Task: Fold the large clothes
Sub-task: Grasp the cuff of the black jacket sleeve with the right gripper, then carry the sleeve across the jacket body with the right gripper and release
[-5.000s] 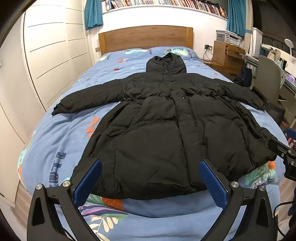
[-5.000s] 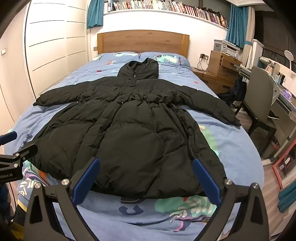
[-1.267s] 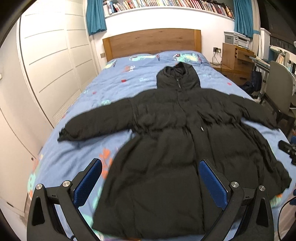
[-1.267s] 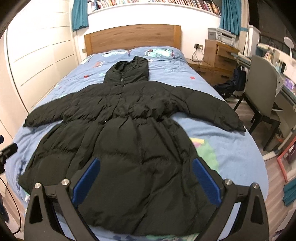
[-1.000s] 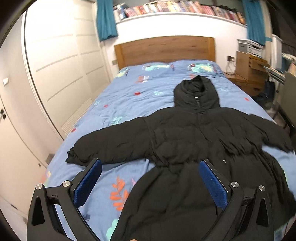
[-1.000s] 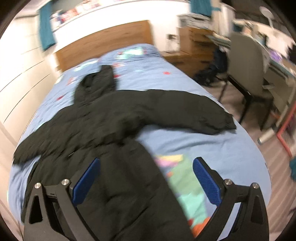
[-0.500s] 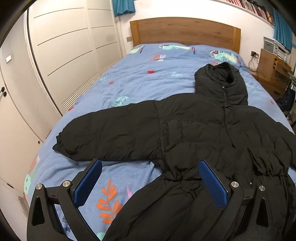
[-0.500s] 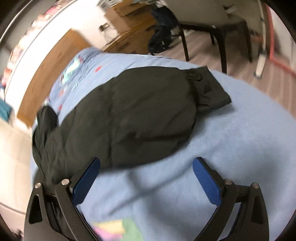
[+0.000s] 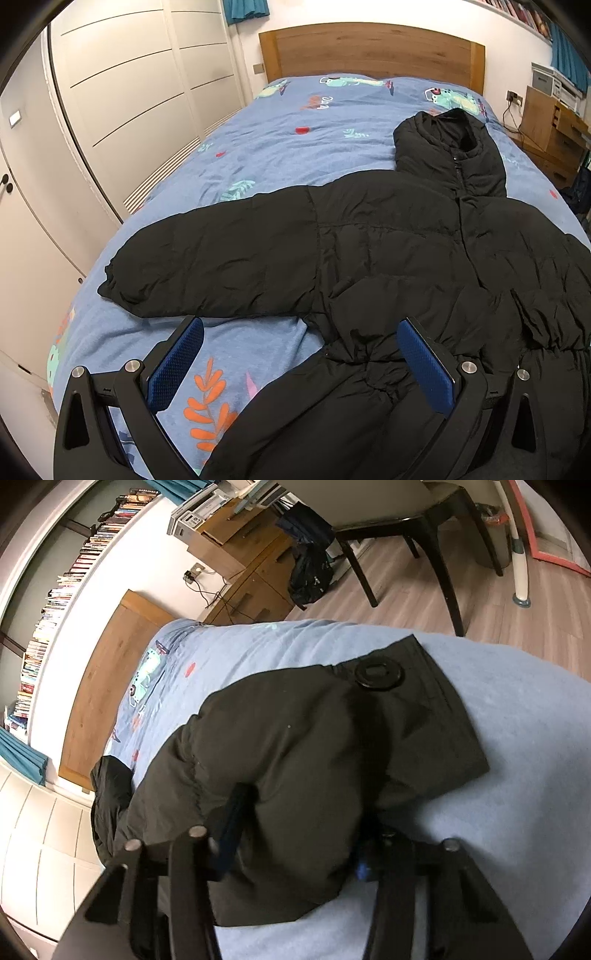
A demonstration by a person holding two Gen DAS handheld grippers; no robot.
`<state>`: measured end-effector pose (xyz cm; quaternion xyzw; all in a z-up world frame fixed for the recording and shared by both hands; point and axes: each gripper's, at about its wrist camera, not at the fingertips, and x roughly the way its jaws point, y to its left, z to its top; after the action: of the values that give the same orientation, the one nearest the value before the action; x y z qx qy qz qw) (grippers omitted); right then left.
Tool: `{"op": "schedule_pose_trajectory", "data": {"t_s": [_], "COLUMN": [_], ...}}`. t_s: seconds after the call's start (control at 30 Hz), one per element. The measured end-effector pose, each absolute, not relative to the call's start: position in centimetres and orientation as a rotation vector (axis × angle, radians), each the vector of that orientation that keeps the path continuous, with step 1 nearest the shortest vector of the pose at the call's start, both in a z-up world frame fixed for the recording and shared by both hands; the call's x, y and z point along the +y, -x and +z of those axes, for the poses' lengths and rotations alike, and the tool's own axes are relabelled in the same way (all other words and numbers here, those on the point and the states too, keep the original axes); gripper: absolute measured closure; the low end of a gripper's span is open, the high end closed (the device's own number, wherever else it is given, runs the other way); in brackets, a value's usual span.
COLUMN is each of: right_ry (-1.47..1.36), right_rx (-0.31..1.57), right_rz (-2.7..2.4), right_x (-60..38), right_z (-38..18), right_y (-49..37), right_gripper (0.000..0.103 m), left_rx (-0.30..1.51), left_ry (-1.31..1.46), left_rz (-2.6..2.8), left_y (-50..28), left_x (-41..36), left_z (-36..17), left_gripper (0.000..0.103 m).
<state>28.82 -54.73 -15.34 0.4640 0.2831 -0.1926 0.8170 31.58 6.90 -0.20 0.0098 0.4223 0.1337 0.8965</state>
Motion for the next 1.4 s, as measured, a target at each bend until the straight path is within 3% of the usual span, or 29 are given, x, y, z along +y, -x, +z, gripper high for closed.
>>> {"op": "schedule_pose_trajectory", "data": {"t_s": [0.13, 0.27, 0.6, 0.87, 1.13, 1.4], "right_ry": [-0.933, -0.859, -0.633, -0.487, -0.393, -0.296], "right_rx": [0.577, 0.517, 0.450, 0.475, 0.582, 0.743], "right_rz": [-0.390, -0.345, -0.148, 0.028, 0.148, 0.173], "right_x": [-54.1, -52.8, -43.7, -31.8, -19.3, -9.1], "right_z": [-13.7, -10.1, 1.4, 6.5, 5.0, -1.4], "right_y": [-29.1, -29.4, -31.6, -35.2, -38.5, -41.3], "right_gripper": [0.085, 0.092, 0.094, 0.094, 0.094, 0.093], "left_rx": [0.863, 0.857, 0.794, 0.764, 0.763, 0.786], "left_ry": [-0.017, 0.016, 0.100, 0.119, 0.137, 0.154], "left_rz": [0.266, 0.255, 0.237, 0.245, 0.263, 0.288], "left_y": [-31.4, -30.9, -27.6, -24.6, -22.6, -21.3], "left_x": [6.8, 7.2, 9.6, 13.3, 17.2, 21.2], "left_z": [0.1, 0.8, 3.7, 5.0, 4.6, 2.9], "left_gripper": [0.001, 0.001, 0.001, 0.001, 0.001, 0.001]}}
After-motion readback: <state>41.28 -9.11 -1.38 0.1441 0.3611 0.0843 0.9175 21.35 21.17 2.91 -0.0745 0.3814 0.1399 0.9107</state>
